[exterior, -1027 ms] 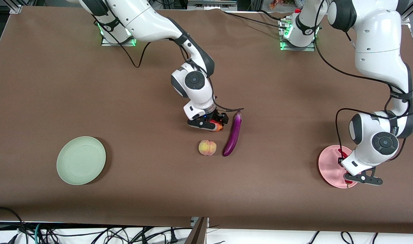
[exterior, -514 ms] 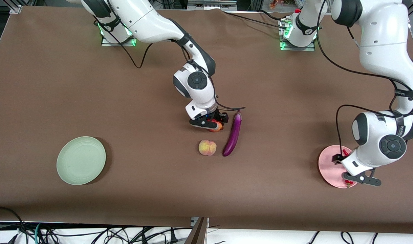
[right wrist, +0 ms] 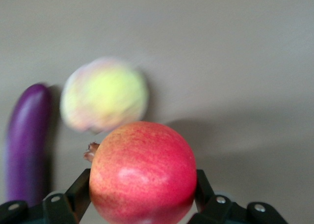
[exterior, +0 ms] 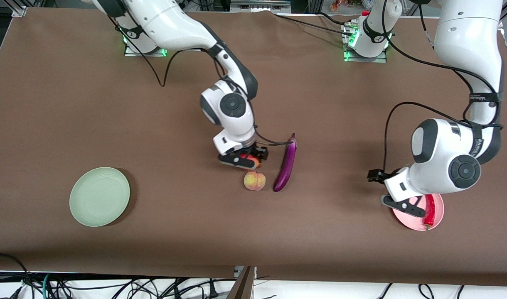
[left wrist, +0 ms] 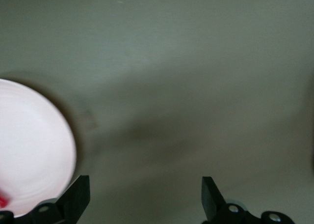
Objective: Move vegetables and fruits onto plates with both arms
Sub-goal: 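Release the chili with the left gripper while the right gripper carries pomegranate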
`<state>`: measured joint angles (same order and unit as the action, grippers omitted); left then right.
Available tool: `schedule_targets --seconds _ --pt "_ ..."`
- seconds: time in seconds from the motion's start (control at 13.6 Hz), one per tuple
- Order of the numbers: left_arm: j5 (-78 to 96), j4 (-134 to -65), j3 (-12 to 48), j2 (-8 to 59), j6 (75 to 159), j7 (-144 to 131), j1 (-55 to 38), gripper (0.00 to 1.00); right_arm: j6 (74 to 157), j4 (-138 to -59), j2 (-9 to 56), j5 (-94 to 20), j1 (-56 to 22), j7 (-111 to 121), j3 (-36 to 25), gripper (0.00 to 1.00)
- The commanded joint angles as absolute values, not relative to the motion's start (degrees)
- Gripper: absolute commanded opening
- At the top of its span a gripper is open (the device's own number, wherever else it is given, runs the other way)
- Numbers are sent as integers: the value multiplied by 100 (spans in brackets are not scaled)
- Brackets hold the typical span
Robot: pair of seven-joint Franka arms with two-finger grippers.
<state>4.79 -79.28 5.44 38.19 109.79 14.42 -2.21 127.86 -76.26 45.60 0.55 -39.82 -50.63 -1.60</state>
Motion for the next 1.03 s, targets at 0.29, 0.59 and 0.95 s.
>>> schedule_targets --seconds 0.29,0.59,0.95 --pt "800 -8480 1283 3893 11826 11 -1132 100 11496 -7743 3999 70 -1989 -1394 -220 37" --pt "38 -9410 1266 3981 13373 -745 -1713 100 11583 -7743 4113 114 -811 698 -211 37" --pt "-237 -9835 1257 4052 13983 -1028 -1960 46 12180 -7857 4394 106 -212 1827 -211 38"
